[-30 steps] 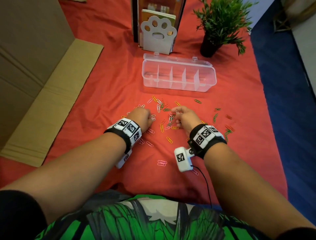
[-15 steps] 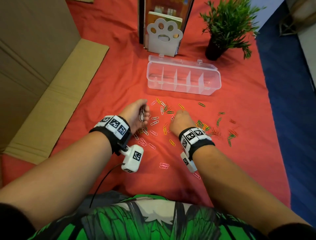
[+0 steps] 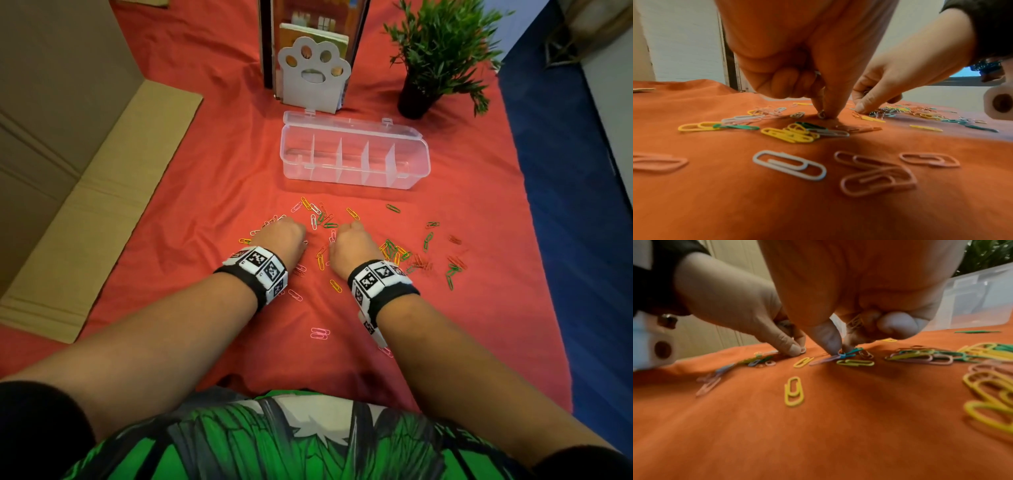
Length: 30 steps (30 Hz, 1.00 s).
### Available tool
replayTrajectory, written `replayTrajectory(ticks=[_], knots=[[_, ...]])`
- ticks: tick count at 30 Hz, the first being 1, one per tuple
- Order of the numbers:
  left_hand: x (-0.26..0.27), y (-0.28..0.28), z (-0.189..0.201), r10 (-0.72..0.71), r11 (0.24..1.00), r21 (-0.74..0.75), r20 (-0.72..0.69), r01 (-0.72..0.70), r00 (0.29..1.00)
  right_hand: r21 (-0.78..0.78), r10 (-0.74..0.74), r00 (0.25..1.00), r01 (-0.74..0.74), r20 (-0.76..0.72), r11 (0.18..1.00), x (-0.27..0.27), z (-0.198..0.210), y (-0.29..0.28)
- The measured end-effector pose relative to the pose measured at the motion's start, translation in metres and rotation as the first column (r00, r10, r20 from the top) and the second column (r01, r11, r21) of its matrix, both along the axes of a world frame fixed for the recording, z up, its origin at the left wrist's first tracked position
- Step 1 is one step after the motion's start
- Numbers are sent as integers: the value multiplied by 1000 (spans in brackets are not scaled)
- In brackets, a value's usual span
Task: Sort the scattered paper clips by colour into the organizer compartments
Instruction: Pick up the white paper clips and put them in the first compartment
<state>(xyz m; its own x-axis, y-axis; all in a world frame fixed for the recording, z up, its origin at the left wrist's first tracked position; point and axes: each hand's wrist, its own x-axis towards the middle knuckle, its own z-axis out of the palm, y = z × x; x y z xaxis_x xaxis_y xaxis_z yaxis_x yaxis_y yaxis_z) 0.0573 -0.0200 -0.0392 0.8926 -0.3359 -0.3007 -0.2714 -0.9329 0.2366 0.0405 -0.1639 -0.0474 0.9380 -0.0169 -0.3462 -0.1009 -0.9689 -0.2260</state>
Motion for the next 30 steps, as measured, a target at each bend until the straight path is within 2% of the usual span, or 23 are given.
replayTrajectory(ticks=[2,4,6,7,8,10,11,12,14,16,18,20,21,23,24,25,26,27,28,29,30], knots=[[-1,0,0,29,999,-38,-22,-30,999,84,-60,997,64,-51,994,5,3,-4],[0,3,4,146,973,-167,-80,-158,986,203,-124,988,141,-94,969,10,10,-12],[3,6,11,290,870,-322,-277,-373,916,389,-197,969,242,-152,889,12,14,-19],[4,7,16,333,748,-417,-436,-516,836,503,-239,951,306,-194,809,12,17,-21],[4,9,22,324,562,-492,-608,-664,725,616,-289,925,380,-247,690,12,19,-21],[3,15,29,155,174,-491,-842,-854,516,770,-360,849,512,-386,381,11,27,-17],[3,21,32,29,48,-460,-887,-887,461,801,-371,817,546,-442,248,11,31,-16],[3,25,36,-76,-24,-434,-897,-900,435,815,-372,793,562,-483,139,11,36,-14],[4,33,41,-178,-90,-421,-885,-903,430,826,-366,765,564,-530,-16,13,40,-11],[8,34,44,-139,-90,-418,-894,-904,426,823,-363,753,563,-548,-76,16,41,-9],[14,33,40,34,-34,-443,-896,-896,442,832,-339,770,550,-540,-77,21,42,-7],[21,33,34,246,31,-493,-839,-869,485,833,-309,778,541,-548,-114,27,43,-6],[24,36,32,317,28,-504,-815,-863,486,821,-291,769,553,-569,-145,30,44,-5],[29,43,26,370,-27,-472,-824,-881,430,773,-258,728,603,-635,-197,37,45,-1],[30,47,25,377,-44,-456,-831,-889,408,757,-260,712,628,-652,-179,41,43,2],[32,51,22,405,-24,-463,-815,-886,414,763,-287,716,637,-637,-105,46,40,5],[33,54,20,466,62,-485,-759,-872,455,782,-333,751,621,-571,59,51,37,8],[34,56,17,535,206,-499,-663,-842,524,764,-360,813,567,-458,308,55,32,10],[33,58,17,588,360,-487,-543,-796,599,673,-333,885,465,-326,575,59,29,13],[31,58,17,614,480,-462,-429,-745,662,528,-271,940,342,-209,778,61,27,16],[29,57,16,610,569,-437,-344,-697,714,391,-211,969,244,-125,887,62,24,17]])
